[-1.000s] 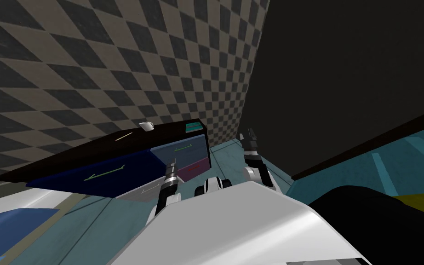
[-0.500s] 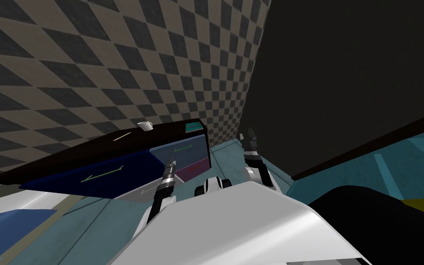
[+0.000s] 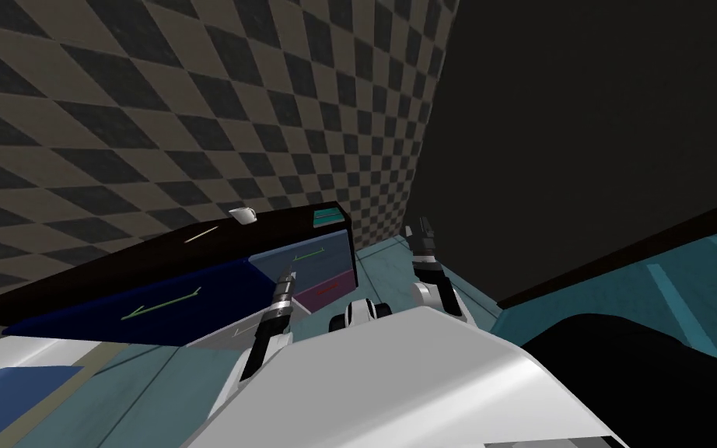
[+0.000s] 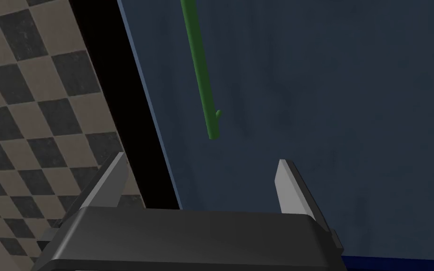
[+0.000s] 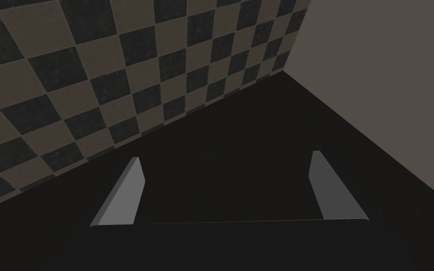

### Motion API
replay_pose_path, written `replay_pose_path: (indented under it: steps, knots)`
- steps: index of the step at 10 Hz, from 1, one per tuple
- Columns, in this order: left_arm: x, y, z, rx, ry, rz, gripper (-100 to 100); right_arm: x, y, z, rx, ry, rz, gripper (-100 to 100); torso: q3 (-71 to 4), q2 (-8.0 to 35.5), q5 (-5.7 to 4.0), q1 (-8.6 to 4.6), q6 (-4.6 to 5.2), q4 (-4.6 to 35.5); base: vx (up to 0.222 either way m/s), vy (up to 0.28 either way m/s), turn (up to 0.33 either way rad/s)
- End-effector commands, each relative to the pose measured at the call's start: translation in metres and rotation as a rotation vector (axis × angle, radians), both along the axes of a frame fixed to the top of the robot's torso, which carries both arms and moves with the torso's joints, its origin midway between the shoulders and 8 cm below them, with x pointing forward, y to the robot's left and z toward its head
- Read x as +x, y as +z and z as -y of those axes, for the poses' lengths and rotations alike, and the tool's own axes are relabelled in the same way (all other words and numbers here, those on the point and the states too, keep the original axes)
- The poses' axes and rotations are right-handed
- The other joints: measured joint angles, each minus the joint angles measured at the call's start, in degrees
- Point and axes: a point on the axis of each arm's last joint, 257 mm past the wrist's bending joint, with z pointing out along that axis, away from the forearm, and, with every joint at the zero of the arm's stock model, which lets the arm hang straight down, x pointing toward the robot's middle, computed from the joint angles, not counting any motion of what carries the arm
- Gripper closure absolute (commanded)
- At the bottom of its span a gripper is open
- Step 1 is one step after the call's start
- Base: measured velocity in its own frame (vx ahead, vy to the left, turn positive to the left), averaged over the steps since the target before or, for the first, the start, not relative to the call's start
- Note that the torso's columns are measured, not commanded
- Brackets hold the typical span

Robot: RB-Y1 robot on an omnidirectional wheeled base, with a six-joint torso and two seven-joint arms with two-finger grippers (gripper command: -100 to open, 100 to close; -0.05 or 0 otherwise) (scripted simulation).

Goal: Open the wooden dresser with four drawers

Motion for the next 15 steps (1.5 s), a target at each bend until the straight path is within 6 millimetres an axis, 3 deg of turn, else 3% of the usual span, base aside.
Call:
replay_pose_path:
  steps: [1, 7, 11, 12, 15]
  knots:
    - [0.0, 0.006, 0.002, -0.044, 0.025, 0.015, -100, 0.0, 0.0, 0.0, 0.0, 0.0, 0.0, 0, 0.07, 0.12, 0.01, 0.07, -0.01, 0.03, 0.101, 0.046, -0.004]
    - [-0.001, 0.004, 0.01, -0.164, 0.089, 0.042, -100, 0.0, 0.0, 0.0, 0.0, 0.0, 0.0, 0, 0.16, 0.25, 0.0, 0.02, 0.0, 0.07, 0.012, 0.005, 0.0]
    - [-0.003, 0.013, 0.007, -0.154, 0.09, 0.042, -100, 0.0, 0.0, 0.0, 0.0, 0.0, 0.0, 0, 0.03, 0.04, 0.02, 0.1, 0.0, 0.02, 0.051, 0.015, -0.021]
    - [-0.002, 0.007, 0.009, -0.155, 0.086, 0.04, 100, 0.0, 0.0, 0.0, 0.0, 0.0, 0.0, 0, 0.16, 0.27, 0.01, 0.02, -0.01, 0.07, -0.036, -0.016, 0.044]
    - [-0.006, 0.015, 0.009, -0.155, 0.085, 0.044, 100, 0.0, 0.0, 0.0, 0.0, 0.0, 0.001, 0, 0.42, 0.72, -0.04, -0.07, -0.04, 0.19, -0.103, -0.026, 0.004]
